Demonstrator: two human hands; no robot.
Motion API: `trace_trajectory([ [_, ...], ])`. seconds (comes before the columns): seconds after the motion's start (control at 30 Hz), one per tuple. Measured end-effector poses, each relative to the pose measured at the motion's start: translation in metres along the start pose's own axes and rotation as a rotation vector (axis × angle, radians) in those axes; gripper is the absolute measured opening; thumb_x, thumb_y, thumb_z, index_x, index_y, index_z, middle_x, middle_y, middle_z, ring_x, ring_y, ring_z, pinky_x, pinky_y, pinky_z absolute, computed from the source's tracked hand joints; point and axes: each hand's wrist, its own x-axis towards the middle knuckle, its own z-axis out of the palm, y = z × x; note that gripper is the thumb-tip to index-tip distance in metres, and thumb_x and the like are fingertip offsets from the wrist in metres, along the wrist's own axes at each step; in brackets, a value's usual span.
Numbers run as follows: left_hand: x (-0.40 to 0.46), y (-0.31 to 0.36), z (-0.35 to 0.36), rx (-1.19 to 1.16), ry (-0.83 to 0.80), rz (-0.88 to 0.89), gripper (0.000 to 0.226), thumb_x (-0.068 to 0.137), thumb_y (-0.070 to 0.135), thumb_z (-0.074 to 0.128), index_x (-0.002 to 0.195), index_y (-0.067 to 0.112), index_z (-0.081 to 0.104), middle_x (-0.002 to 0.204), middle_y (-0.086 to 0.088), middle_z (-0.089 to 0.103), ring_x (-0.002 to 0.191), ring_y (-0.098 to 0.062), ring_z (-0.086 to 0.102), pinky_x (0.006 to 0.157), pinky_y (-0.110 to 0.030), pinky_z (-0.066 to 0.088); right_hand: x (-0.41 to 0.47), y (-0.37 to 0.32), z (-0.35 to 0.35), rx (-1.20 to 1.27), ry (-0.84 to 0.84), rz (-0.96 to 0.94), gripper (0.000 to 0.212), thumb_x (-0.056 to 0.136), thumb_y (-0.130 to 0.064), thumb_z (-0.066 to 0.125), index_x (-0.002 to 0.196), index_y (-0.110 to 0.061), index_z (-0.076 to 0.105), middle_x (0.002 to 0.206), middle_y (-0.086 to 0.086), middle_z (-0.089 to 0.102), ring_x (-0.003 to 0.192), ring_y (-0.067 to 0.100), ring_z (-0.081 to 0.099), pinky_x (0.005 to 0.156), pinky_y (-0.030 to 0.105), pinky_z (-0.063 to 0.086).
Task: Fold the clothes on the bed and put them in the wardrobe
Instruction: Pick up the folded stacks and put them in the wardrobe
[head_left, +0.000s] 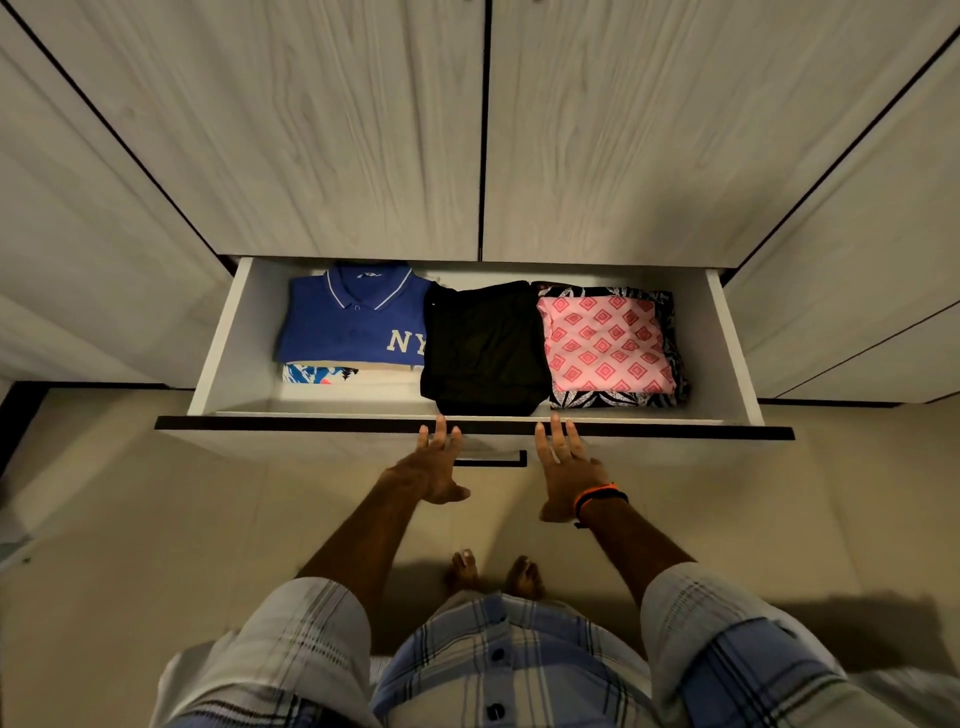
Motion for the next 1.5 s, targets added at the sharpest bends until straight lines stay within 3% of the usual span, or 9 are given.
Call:
trace_trajectory([
  [0.17, 0.025, -0.003, -0.031, 0.012, -0.031, 0.009, 0.100, 0.093, 0.040, 0.062, 0.155, 0.012, -0.012, 0.159, -0.011, -0.028, 0.147, -0.036, -0.020, 0.122, -0.048, 0.012, 0.028, 0.007, -0.022, -0.012, 0.009, 0.002, 0.119, 0.080, -0.041, 0.072, 0.154, -0.020, -0.018, 0.160, 0.009, -0.027, 0.149, 0.032, -0.018, 0.116, 0.054, 0.029],
  [0.5, 0.077, -0.006, -0.076, 0.059, 0.054, -0.009, 0.106, 0.089, 0.039, 0.068, 0.155, 0.014, -0.011, 0.159, -0.010, -0.028, 0.147, -0.037, -0.020, 0.119, -0.054, 0.021, 0.087, 0.024, -0.072, 0.030, -0.020, -0.009, 0.123, 0.079, -0.041, 0.075, 0.153, -0.020, -0.022, 0.159, 0.008, -0.031, 0.148, 0.031, -0.022, 0.115, 0.058, 0.026],
  [0.9, 0.134, -0.004, -0.140, 0.065, 0.130, -0.045, 0.107, 0.088, 0.041, 0.068, 0.155, 0.014, -0.013, 0.159, -0.010, -0.028, 0.147, -0.036, -0.021, 0.120, -0.053, 0.017, 0.155, 0.041, -0.123, 0.027, 0.078, -0.036, 0.119, 0.081, -0.039, 0.071, 0.153, -0.019, -0.021, 0.158, 0.009, -0.032, 0.148, 0.033, -0.020, 0.113, 0.056, 0.032],
  [1.07, 0.154, -0.010, -0.158, 0.036, 0.159, -0.004, 0.108, 0.088, 0.039, 0.069, 0.155, 0.014, -0.014, 0.158, -0.009, -0.031, 0.146, -0.035, -0.023, 0.117, -0.057, 0.022, 0.179, 0.045, -0.137, 0.049, 0.113, -0.043, 0.118, 0.080, -0.034, 0.071, 0.153, -0.019, -0.020, 0.159, 0.010, -0.031, 0.148, 0.034, -0.020, 0.112, 0.056, 0.034],
  [1.2, 0.167, -0.013, -0.166, 0.020, 0.231, 0.004, 0.112, 0.087, 0.041, 0.070, 0.154, 0.016, -0.016, 0.155, -0.010, -0.036, 0.145, -0.036, -0.024, 0.117, -0.058, 0.023, 0.197, 0.045, -0.150, 0.085, 0.145, -0.030, 0.116, 0.081, -0.034, 0.071, 0.154, -0.016, -0.017, 0.159, 0.014, -0.026, 0.149, 0.035, -0.017, 0.119, 0.056, 0.019],
  [1.27, 0.171, -0.009, -0.163, -0.076, 0.365, -0.035, 0.114, 0.086, 0.041, 0.071, 0.154, 0.016, -0.017, 0.152, -0.014, -0.041, 0.146, -0.037, -0.021, 0.117, -0.056, 0.023, 0.200, 0.036, -0.149, 0.319, 0.302, 0.025, 0.108, 0.085, -0.032, 0.070, 0.156, -0.012, -0.009, 0.161, 0.018, -0.017, 0.150, 0.035, -0.009, 0.122, 0.053, 0.015],
  [1.33, 0.174, -0.002, -0.159, -0.351, 0.502, -0.103, 0.116, 0.086, 0.035, 0.072, 0.152, 0.006, -0.019, 0.151, -0.018, -0.040, 0.149, -0.038, -0.009, 0.118, -0.046, 0.026, 0.199, 0.024, -0.144, 0.759, 0.522, 0.194, 0.098, 0.088, -0.023, 0.069, 0.156, -0.007, 0.000, 0.163, 0.019, -0.001, 0.151, 0.033, 0.009, 0.121, 0.045, 0.022],
  [1.4, 0.177, 0.003, -0.162, -0.649, 0.457, -0.166, 0.116, 0.087, 0.030, 0.073, 0.150, 0.000, -0.020, 0.158, -0.020, -0.026, 0.149, -0.035, 0.008, 0.118, -0.035, 0.026, 0.201, 0.016, -0.143, 1.155, 0.459, 0.351, 0.095, 0.088, -0.016, 0.070, 0.155, -0.003, 0.004, 0.161, 0.021, 0.017, 0.146, 0.035, 0.026, 0.117, 0.042, 0.031],
  [1.5, 0.186, 0.005, -0.178, -0.943, 0.299, -0.197, 0.106, 0.086, 0.026, 0.075, 0.153, 0.005, -0.004, 0.155, -0.012, 0.029, 0.139, -0.029, 0.037, 0.106, -0.029, 0.038, 0.216, 0.019, -0.151, 1.448, 0.254, 0.337, 0.084, 0.082, -0.012, 0.075, 0.150, -0.007, 0.025, 0.151, 0.018, 0.038, 0.139, 0.035, 0.037, 0.112, 0.042, 0.037],
])
